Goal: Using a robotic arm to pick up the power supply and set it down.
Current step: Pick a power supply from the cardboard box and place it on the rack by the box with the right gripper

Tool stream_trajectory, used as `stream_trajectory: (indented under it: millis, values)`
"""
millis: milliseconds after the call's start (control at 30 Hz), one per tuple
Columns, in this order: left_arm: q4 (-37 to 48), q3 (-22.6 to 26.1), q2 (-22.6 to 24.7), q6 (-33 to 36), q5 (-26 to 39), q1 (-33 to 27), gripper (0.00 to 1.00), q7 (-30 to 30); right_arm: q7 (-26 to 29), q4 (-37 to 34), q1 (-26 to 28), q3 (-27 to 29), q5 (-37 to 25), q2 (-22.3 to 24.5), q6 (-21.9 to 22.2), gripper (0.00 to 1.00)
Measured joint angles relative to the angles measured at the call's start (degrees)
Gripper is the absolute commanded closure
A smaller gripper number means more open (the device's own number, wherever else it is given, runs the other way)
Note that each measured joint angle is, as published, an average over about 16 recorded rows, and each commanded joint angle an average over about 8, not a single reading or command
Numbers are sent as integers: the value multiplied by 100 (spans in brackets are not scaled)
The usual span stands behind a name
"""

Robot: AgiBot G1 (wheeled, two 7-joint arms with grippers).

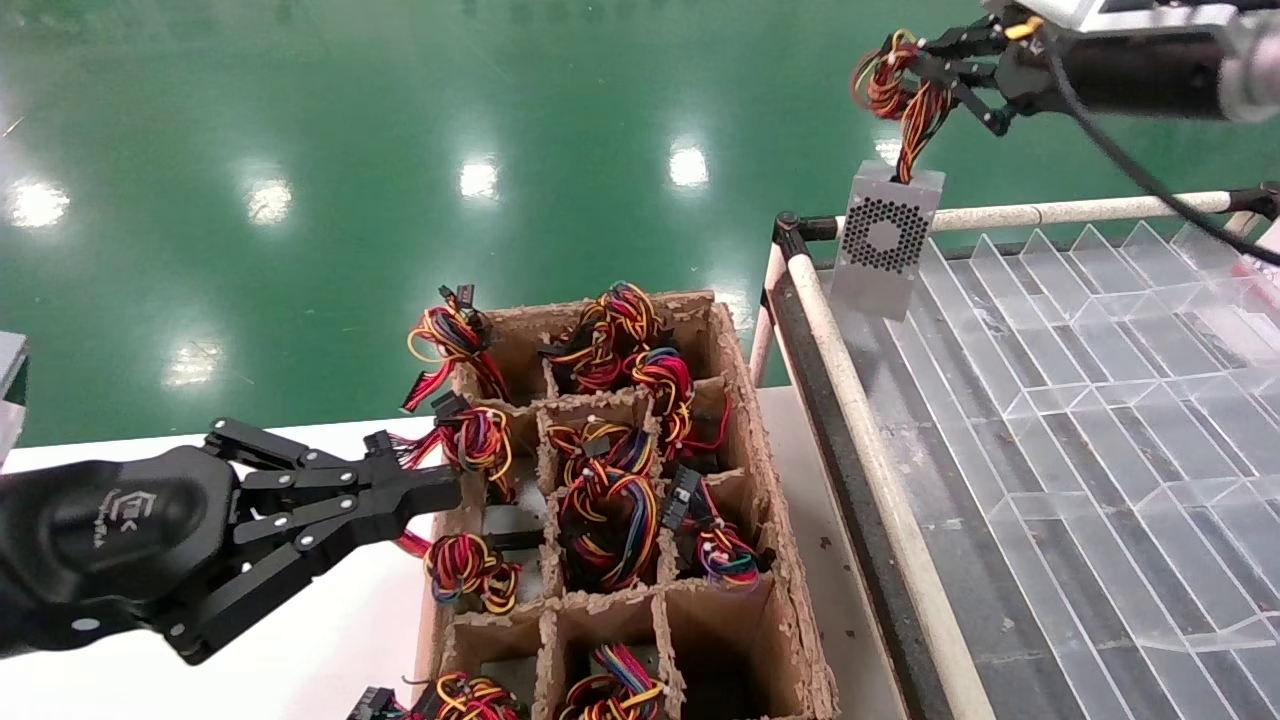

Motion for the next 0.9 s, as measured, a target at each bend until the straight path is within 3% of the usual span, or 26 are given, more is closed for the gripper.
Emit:
stream_trajectory:
  millis: [367,900]
  values:
    - [0,0,0,0,0,0,100,0,-82,-334,-99,85,90,-336,1124,100]
    - [0,0,0,0,0,0,100,0,-187,-420,-228,173,215,-597,1241,100]
